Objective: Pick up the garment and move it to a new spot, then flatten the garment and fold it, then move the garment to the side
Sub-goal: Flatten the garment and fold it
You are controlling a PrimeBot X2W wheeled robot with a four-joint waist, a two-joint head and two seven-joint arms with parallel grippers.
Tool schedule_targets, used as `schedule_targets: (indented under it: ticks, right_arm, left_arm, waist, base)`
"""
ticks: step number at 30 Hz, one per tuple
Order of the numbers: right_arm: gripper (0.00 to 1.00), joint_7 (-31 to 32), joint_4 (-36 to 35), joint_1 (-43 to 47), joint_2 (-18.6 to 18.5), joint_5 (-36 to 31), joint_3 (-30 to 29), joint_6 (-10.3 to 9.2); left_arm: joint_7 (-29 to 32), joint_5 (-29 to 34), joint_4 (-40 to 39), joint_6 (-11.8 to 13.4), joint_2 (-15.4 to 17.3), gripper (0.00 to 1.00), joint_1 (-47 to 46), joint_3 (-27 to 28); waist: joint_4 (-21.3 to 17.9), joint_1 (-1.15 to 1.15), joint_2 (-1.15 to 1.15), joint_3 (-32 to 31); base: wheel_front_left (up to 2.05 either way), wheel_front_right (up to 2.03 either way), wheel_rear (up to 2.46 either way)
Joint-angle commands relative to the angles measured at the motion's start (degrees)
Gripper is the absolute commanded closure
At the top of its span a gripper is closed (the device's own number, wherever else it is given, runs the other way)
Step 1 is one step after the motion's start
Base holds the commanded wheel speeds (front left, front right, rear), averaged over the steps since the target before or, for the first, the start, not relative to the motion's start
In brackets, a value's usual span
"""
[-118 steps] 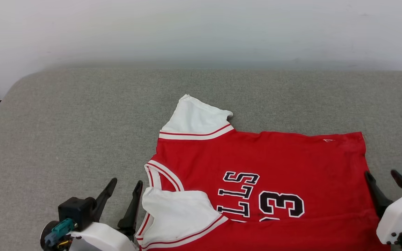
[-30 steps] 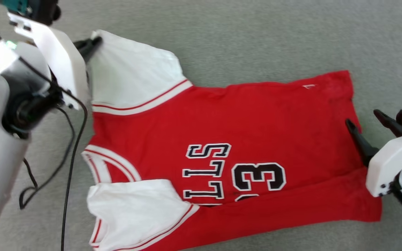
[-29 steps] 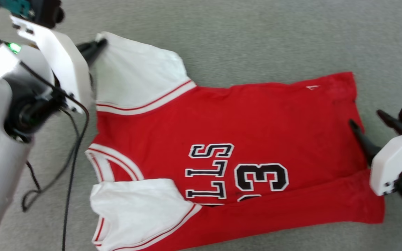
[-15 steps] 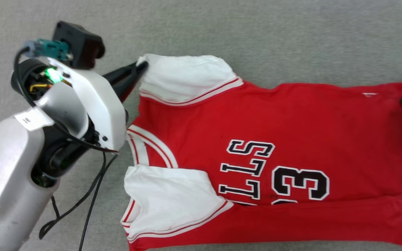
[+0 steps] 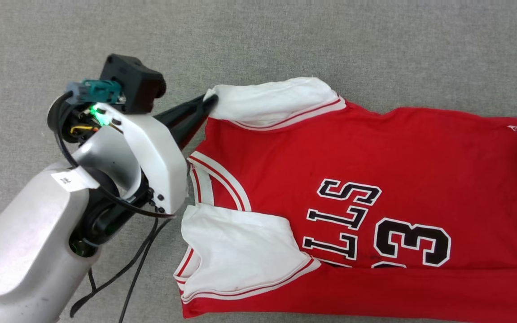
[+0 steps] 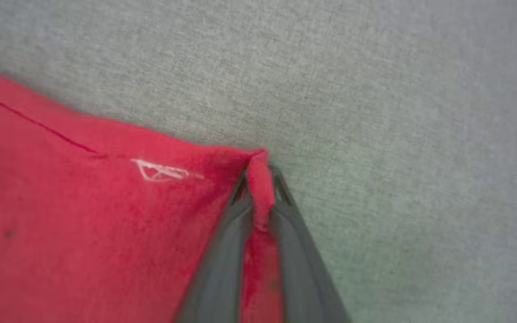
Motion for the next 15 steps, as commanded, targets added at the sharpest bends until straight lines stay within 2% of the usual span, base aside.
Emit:
schedule_targets:
  ticks: [1, 8, 15]
  right_arm:
    - [1.00, -0.4, 1.7, 0.8, 0.6, 0.1, 0.3, -0.07]
    - [1.00, -8.2, 3.2, -0.8, 3.0, 1.7, -3.1, -0.08]
    - [1.00, -14.3, 2.8, 5.8, 4.6, 5.6, -6.0, -0.08]
  left_arm:
    - [-0.7, 0.3, 0.3, 0.4, -0.1, 1.00, 0.6, 0.4]
    - [-3.8, -1.0, 2.2, 1.9, 0.2, 1.00, 3.6, 2.8]
    - [-6.9, -2.7, 1.8, 3.9, 0.3, 1.00, 11.0, 3.3]
  waist:
    - [-0.2, 0.00, 0.00, -0.4]
    - [-1.7, 0.00, 0.00, -3.9]
    - [-2.5, 0.00, 0.00, -10.6]
  base:
    - [0.00, 0.00, 0.00]
    - [0.00, 0.00, 0.00]
    - [0.00, 0.00, 0.00]
